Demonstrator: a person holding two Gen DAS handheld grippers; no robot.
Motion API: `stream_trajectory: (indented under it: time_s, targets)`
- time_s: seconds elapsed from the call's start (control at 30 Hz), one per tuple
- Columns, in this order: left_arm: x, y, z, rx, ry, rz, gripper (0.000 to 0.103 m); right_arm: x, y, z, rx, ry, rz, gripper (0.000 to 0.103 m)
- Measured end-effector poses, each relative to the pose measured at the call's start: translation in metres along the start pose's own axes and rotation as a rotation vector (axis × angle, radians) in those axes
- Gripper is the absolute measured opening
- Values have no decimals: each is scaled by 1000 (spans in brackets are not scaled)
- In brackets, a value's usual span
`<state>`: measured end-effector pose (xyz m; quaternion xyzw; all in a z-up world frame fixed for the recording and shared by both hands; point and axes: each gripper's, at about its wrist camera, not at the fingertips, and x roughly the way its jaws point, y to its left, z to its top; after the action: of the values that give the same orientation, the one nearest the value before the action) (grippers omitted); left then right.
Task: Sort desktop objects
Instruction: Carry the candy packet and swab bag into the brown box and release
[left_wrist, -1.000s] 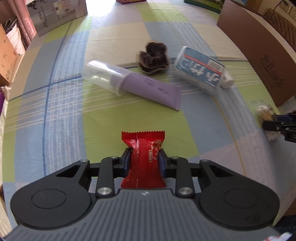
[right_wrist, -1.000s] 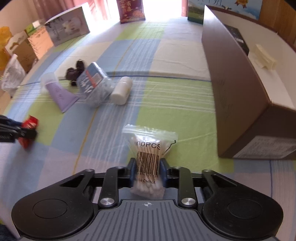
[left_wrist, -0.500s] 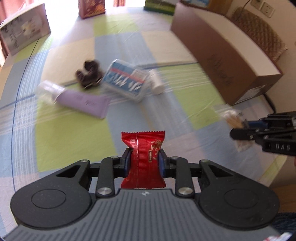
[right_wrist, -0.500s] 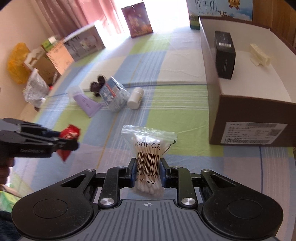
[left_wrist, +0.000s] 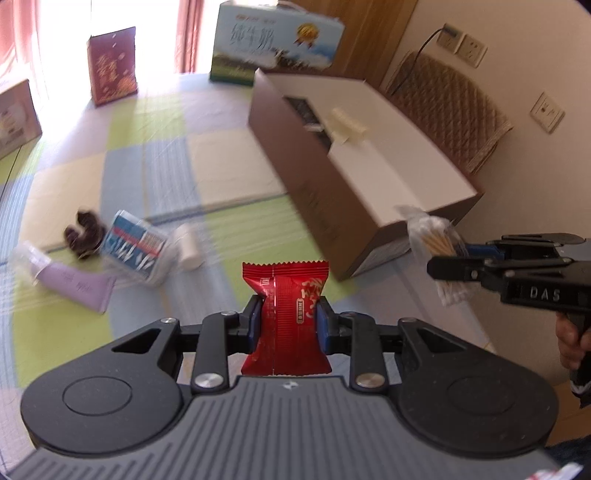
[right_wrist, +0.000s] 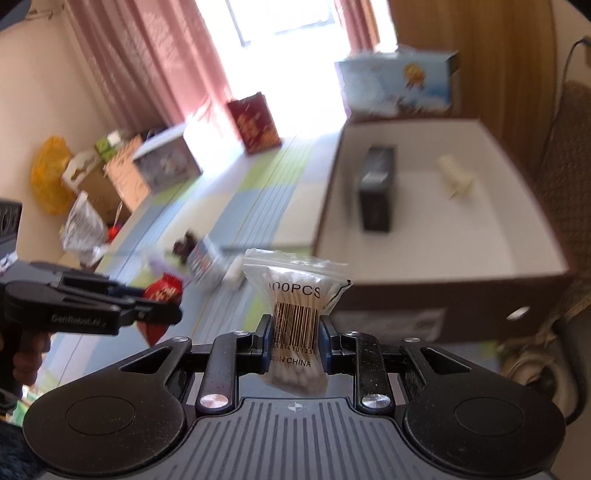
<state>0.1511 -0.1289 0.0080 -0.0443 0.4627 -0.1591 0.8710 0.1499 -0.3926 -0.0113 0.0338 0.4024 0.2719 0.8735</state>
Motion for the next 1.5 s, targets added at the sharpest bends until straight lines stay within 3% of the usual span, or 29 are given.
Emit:
stream_trajectory:
  time_s: [0.37,0.73,0.97,1.2,1.5]
  targets:
    - [15,-56,40,15,-75,-37,25,-21,-71,30,25,-54,-59,22]
    - [56,-97,105,67,-119,-32,25,-8,-107,62,-6,-61,-79,22]
    - [98,-110,126,81,-42,-13,25,16,-120,71,-69,5,-89,22]
    - [135,-119,136,139,71,1,25,47,-135,73,-188,135,-115,22]
    - [172,-126,137,292,201,32,25,71,-144,73,-306,251,-100,22]
